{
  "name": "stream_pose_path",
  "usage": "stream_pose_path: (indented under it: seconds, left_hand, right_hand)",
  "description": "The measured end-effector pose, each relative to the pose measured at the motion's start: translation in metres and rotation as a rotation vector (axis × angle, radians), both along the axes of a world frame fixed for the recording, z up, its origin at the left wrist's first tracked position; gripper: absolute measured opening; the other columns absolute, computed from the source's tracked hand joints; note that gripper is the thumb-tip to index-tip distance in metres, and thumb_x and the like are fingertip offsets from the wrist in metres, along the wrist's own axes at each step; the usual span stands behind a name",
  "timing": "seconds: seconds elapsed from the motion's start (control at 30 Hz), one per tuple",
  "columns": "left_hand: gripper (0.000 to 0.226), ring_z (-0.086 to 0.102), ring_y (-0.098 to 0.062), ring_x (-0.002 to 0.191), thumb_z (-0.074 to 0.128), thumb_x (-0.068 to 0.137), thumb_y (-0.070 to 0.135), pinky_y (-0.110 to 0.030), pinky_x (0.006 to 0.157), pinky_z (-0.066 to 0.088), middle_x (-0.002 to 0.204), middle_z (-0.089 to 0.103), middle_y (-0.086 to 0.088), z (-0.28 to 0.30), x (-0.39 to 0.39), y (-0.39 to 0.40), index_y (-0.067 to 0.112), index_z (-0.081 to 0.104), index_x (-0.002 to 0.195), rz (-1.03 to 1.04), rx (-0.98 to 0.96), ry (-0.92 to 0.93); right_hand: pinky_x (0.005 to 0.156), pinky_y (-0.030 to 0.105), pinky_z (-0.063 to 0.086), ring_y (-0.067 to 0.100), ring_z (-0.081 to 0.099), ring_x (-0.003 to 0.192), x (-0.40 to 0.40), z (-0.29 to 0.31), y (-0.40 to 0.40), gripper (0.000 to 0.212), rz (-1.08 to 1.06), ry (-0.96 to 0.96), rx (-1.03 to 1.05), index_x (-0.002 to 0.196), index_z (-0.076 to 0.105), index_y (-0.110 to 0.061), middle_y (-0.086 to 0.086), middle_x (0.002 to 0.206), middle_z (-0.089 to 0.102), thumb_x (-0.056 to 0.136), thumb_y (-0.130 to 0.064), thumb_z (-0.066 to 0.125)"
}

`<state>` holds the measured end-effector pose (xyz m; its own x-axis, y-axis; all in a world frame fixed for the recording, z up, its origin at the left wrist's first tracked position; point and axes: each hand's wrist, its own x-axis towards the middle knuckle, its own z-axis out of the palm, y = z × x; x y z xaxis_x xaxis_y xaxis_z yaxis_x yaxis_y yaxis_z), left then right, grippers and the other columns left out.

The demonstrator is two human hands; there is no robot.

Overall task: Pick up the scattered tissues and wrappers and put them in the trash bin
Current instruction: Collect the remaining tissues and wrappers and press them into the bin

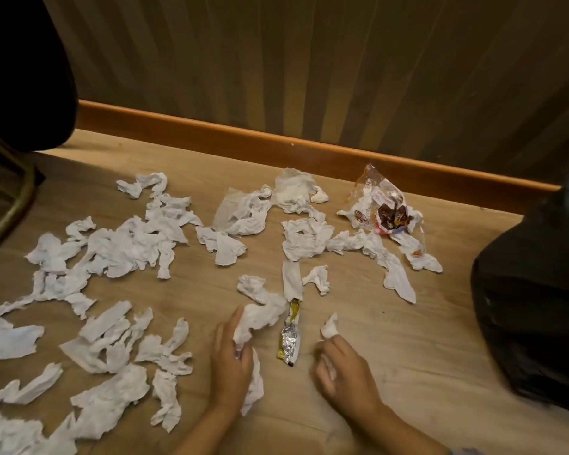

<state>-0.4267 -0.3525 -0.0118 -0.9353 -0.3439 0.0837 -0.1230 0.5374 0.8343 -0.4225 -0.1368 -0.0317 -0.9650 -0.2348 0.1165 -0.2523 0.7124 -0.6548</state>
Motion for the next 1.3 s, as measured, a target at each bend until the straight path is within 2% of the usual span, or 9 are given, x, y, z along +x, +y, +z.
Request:
stream_pose_path:
  seconds: [0.23, 0.37, 0.53, 0.67, 0.83, 0.93, 1.07, 1.17, 1.3]
  left_hand:
    - [0.027, 0.052, -0.004, 0.067, 0.048, 0.078, 0.033, -0.019, 0.059, 0.04, 0.077, 0.051, -0.006, 0.032, -0.036, -0.011, 0.007, 0.054, 0.071, 0.154, 0.243, 0.184]
    - [0.039, 0.048, -0.01, 0.057, 0.067, 0.082, 0.033, -0.019, 0.053, 0.038, 0.063, 0.048, 0.001, 0.029, -0.031, -0.015, 0.014, 0.047, 0.055, -0.008, 0.011, 0.194]
    - [0.012, 0.048, -0.017, 0.081, 0.06, 0.077, 0.03, -0.035, 0.075, 0.044, 0.08, 0.051, 0.006, -0.01, 0.024, -0.019, 0.024, 0.054, 0.086, -0.143, -0.22, 0.05]
    - [0.034, 0.047, -0.018, 0.101, 0.069, 0.077, 0.038, -0.043, 0.09, 0.045, 0.097, 0.049, 0.005, -0.031, 0.065, -0.023, 0.031, 0.065, 0.11, -0.25, -0.318, 0.013]
    - [0.039, 0.041, -0.026, 0.132, 0.073, 0.076, 0.052, -0.036, 0.108, 0.035, 0.133, 0.051, -0.011, -0.032, 0.076, -0.024, 0.022, 0.062, 0.099, -0.288, -0.309, 0.009]
    - [0.023, 0.047, -0.009, 0.118, 0.069, 0.083, 0.029, -0.027, 0.097, 0.042, 0.122, 0.052, 0.009, -0.029, 0.07, -0.025, 0.025, 0.054, 0.1, -0.283, -0.244, -0.004]
    - [0.062, 0.057, -0.005, 0.091, 0.067, 0.078, -0.007, -0.011, 0.078, 0.041, 0.102, 0.052, 0.015, -0.004, 0.045, -0.018, 0.048, 0.052, 0.104, -0.172, -0.105, -0.138]
    - [0.058, 0.057, -0.002, 0.084, 0.067, 0.078, -0.007, -0.007, 0.071, 0.042, 0.096, 0.054, 0.008, 0.029, 0.006, -0.005, 0.038, 0.062, 0.116, -0.121, 0.038, -0.154]
    - [0.02, 0.065, -0.015, 0.077, 0.086, 0.067, 0.013, -0.016, 0.067, 0.049, 0.079, 0.067, 0.0, 0.095, -0.057, 0.021, 0.021, 0.07, 0.075, -0.014, 0.332, -0.135]
  right_hand:
    - [0.074, 0.011, 0.042, 0.002, 0.058, 0.086, -0.057, 0.059, -0.029, 0.017, -0.351, -0.012, -0.455, 0.084, 0.068, -0.011, -0.002, 0.087, 0.062, 0.077, -0.01, 0.053]
    - [0.076, 0.017, 0.047, 0.004, 0.062, 0.086, -0.066, 0.067, -0.065, 0.023, -0.391, -0.196, -0.648, 0.084, 0.069, -0.016, -0.004, 0.086, 0.069, 0.079, -0.011, 0.048]
    - [0.092, 0.031, 0.042, 0.016, 0.053, 0.108, -0.042, 0.02, -0.076, 0.032, -0.287, -0.157, -0.238, 0.113, 0.064, -0.024, -0.005, 0.111, 0.055, 0.09, -0.035, 0.045]
    - [0.102, 0.041, 0.025, 0.021, 0.038, 0.131, -0.018, -0.006, -0.075, 0.055, -0.083, -0.034, 0.184, 0.129, 0.054, -0.036, 0.0, 0.14, 0.045, 0.085, -0.068, 0.048]
    - [0.105, 0.041, 0.025, 0.024, 0.039, 0.132, -0.01, -0.016, -0.081, 0.032, -0.036, -0.003, 0.125, 0.116, 0.062, -0.033, 0.0, 0.139, 0.048, 0.088, -0.047, 0.058]
    - [0.097, 0.031, 0.035, 0.019, 0.048, 0.116, -0.008, -0.018, -0.063, 0.017, 0.021, 0.009, 0.006, 0.103, 0.061, -0.024, -0.002, 0.121, 0.053, 0.087, -0.029, 0.066]
    - [0.081, 0.026, 0.044, 0.012, 0.046, 0.098, -0.021, -0.004, -0.031, 0.017, 0.138, -0.071, -0.007, 0.095, 0.056, -0.019, -0.007, 0.102, 0.051, 0.08, -0.016, 0.064]
    - [0.081, 0.019, 0.038, 0.011, 0.046, 0.098, -0.044, 0.014, -0.016, 0.029, 0.088, -0.093, 0.024, 0.103, 0.06, -0.021, -0.007, 0.102, 0.052, 0.077, -0.011, 0.065]
    - [0.076, 0.026, 0.046, 0.015, 0.054, 0.092, -0.094, 0.07, 0.006, 0.029, 0.057, -0.003, 0.058, 0.102, 0.07, -0.015, 0.0, 0.103, 0.061, 0.074, -0.01, 0.068]
